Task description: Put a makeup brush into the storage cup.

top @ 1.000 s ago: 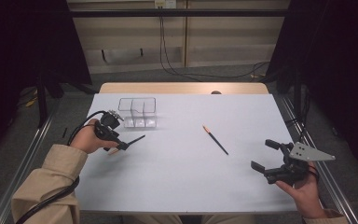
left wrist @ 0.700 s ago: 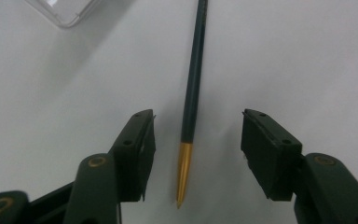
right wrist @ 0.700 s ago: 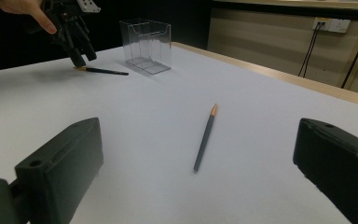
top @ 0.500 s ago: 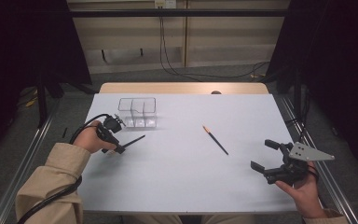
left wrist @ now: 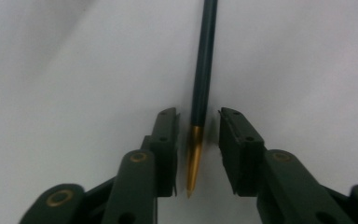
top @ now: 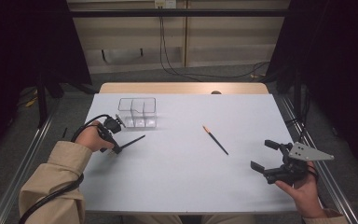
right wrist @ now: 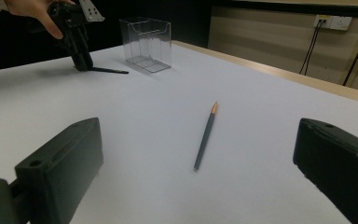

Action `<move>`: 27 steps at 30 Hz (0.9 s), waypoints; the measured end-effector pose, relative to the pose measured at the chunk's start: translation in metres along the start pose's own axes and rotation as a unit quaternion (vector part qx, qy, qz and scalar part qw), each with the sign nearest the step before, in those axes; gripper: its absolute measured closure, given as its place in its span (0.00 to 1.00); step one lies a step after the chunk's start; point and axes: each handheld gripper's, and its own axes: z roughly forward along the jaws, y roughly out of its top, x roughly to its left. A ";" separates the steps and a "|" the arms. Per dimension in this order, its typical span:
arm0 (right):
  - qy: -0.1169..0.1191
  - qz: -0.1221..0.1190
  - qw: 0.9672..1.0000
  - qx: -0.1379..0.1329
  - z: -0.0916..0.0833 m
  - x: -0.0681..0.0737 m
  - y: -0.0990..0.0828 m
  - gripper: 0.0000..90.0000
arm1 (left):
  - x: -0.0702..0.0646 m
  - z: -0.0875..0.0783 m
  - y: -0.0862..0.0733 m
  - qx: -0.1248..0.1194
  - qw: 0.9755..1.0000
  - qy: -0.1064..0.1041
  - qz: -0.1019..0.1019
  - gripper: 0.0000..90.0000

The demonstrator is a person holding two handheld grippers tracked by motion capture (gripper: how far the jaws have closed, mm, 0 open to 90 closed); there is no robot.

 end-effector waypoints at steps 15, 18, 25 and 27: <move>0.005 0.001 1.000 0.007 0.002 0.000 -0.001 0.01 | -0.004 0.001 0.004 0.016 1.000 0.007 0.011 0.93; 0.005 0.002 1.000 0.010 0.003 0.000 -0.001 0.01 | -0.005 0.000 0.003 0.011 1.000 0.002 0.004 0.93; 0.006 0.002 1.000 0.015 0.005 -0.001 -0.002 0.01 | -0.011 -0.008 0.007 0.000 1.000 -0.010 0.010 0.93; 0.006 0.003 1.000 0.016 0.004 -0.001 -0.002 0.01 | -0.014 -0.012 0.010 -0.004 1.000 -0.011 0.009 0.93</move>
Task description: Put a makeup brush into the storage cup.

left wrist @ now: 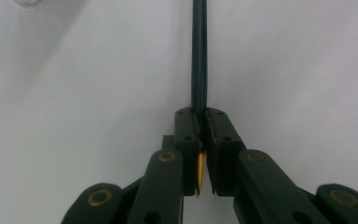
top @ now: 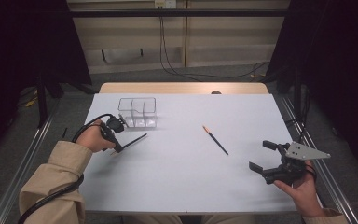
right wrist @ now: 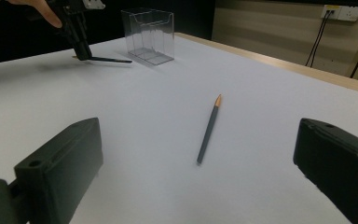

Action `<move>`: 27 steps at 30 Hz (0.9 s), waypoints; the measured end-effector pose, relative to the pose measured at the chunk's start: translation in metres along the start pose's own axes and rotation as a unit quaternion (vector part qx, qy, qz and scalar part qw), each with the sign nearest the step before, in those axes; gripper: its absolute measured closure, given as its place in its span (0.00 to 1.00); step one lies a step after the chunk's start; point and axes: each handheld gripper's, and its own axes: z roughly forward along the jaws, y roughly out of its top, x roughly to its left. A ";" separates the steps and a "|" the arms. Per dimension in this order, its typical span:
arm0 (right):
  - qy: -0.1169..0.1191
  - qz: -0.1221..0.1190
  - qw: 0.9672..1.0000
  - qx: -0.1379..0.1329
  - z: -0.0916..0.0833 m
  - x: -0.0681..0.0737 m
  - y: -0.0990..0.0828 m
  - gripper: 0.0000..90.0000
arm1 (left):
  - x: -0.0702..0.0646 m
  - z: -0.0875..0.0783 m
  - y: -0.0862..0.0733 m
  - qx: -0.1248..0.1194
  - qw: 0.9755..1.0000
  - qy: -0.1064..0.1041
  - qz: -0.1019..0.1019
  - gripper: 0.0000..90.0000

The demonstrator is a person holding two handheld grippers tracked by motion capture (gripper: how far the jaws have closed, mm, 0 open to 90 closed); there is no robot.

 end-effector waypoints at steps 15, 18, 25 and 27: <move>0.002 -0.006 1.000 0.010 0.001 0.000 0.001 0.01 | -0.032 -0.017 0.028 -0.028 0.998 -0.021 0.046 0.93; 0.003 -0.006 1.000 0.011 0.002 0.000 0.001 0.01 | -0.039 -0.019 0.034 -0.032 0.997 -0.028 0.059 0.93; 0.007 -0.006 1.000 0.010 0.002 0.001 0.002 0.01 | -0.053 -0.016 0.048 -0.032 0.996 -0.038 0.080 0.93; 0.008 -0.006 1.000 0.012 0.003 0.001 0.002 0.01 | -0.057 -0.015 0.052 -0.033 0.995 -0.039 0.086 0.93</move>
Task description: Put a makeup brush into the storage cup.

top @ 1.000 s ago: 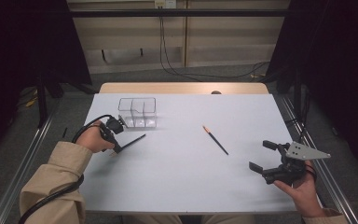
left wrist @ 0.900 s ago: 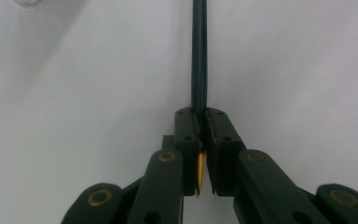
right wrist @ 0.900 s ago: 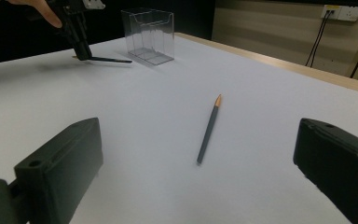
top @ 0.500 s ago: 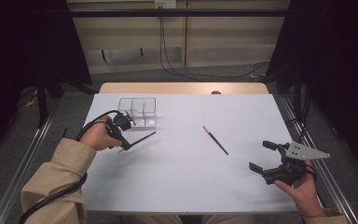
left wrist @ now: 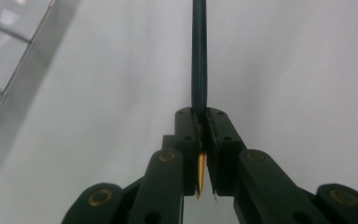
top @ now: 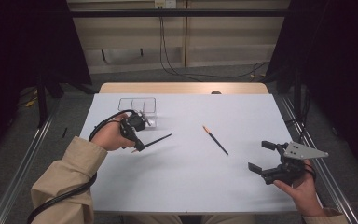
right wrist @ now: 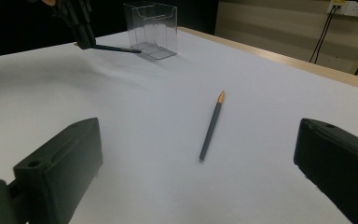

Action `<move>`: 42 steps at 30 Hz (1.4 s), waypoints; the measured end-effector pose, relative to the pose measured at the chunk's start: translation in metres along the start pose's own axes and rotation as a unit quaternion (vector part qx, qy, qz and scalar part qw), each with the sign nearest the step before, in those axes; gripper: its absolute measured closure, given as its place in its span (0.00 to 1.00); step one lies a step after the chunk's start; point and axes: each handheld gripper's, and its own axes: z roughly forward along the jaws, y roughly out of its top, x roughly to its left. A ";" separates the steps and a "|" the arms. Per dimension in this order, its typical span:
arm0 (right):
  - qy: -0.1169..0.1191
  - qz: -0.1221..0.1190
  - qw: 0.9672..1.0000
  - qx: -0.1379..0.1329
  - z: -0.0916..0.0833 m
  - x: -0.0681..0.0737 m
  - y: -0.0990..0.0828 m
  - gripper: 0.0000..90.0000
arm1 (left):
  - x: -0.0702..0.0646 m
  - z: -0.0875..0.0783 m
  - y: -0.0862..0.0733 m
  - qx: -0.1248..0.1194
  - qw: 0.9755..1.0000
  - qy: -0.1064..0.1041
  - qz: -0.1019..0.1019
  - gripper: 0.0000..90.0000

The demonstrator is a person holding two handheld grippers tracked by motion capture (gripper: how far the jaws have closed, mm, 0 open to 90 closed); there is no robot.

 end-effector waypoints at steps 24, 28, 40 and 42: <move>0.011 0.010 1.000 0.016 0.010 -0.007 0.008 0.01 | -0.035 0.003 0.041 -0.010 0.997 -0.020 0.072 0.93; 0.012 0.009 1.000 0.018 0.012 -0.008 0.012 0.01 | -0.041 0.006 0.048 -0.010 0.997 -0.025 0.079 0.93; 0.024 0.014 0.999 0.042 0.032 -0.010 0.024 0.01 | -0.054 0.010 0.065 -0.010 0.995 -0.029 0.099 0.93; 0.031 0.011 0.998 0.049 0.037 -0.010 0.026 0.01 | -0.055 0.011 0.067 -0.005 0.994 -0.031 0.108 0.93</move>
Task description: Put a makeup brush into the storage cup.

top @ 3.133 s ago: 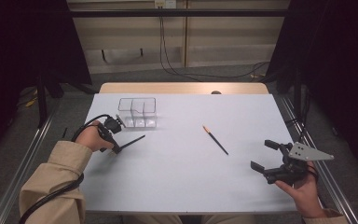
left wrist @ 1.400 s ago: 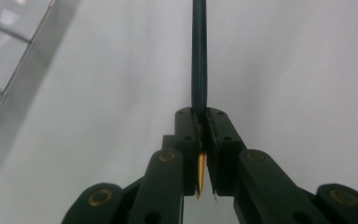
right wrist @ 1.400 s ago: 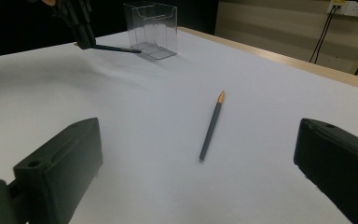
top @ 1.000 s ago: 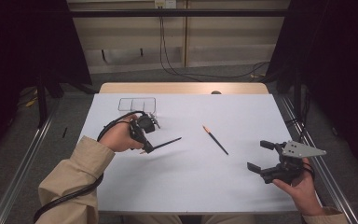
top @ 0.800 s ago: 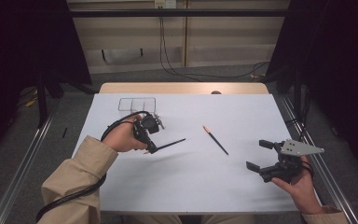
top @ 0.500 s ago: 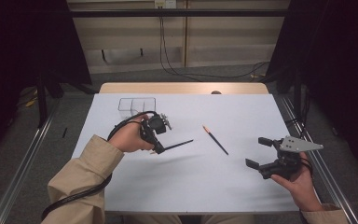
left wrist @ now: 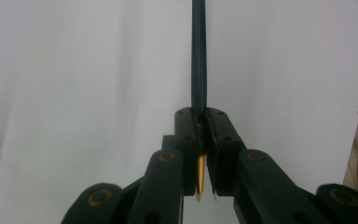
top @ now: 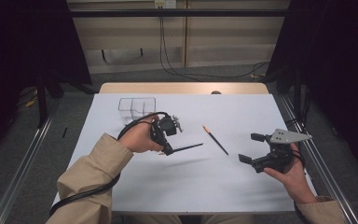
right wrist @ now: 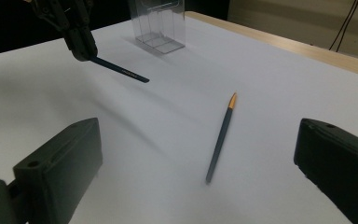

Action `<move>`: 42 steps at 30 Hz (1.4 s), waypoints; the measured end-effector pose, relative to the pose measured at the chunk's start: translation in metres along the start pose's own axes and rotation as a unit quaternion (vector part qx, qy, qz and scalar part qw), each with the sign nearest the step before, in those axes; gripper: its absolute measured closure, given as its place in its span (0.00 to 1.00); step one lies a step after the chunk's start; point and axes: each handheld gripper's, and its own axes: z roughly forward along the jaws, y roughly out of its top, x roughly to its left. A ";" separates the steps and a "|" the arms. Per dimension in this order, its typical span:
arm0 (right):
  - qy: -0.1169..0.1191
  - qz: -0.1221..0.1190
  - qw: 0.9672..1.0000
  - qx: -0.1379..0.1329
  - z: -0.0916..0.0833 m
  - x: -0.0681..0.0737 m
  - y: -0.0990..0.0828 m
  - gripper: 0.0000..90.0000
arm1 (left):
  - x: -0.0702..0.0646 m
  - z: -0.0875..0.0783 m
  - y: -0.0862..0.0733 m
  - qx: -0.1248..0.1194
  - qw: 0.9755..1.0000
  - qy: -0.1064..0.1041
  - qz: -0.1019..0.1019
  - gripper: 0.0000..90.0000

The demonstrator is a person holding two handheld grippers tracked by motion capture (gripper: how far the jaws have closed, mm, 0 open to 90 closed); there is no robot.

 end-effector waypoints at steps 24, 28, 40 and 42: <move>0.053 -0.049 0.985 0.154 0.048 0.005 0.039 0.01 | -0.002 0.015 0.012 0.006 0.999 -0.018 0.025 0.93; 0.061 -0.064 0.981 0.170 0.054 0.007 0.044 0.02 | -0.002 0.016 0.013 0.009 0.999 -0.019 0.026 0.93; 0.095 -0.100 0.970 0.201 0.074 0.016 0.056 0.10 | -0.006 0.019 0.024 0.009 0.999 -0.029 0.041 0.93; 0.100 -0.105 0.968 0.205 0.076 0.017 0.058 0.12 | -0.006 0.019 0.025 0.014 0.999 -0.029 0.043 0.93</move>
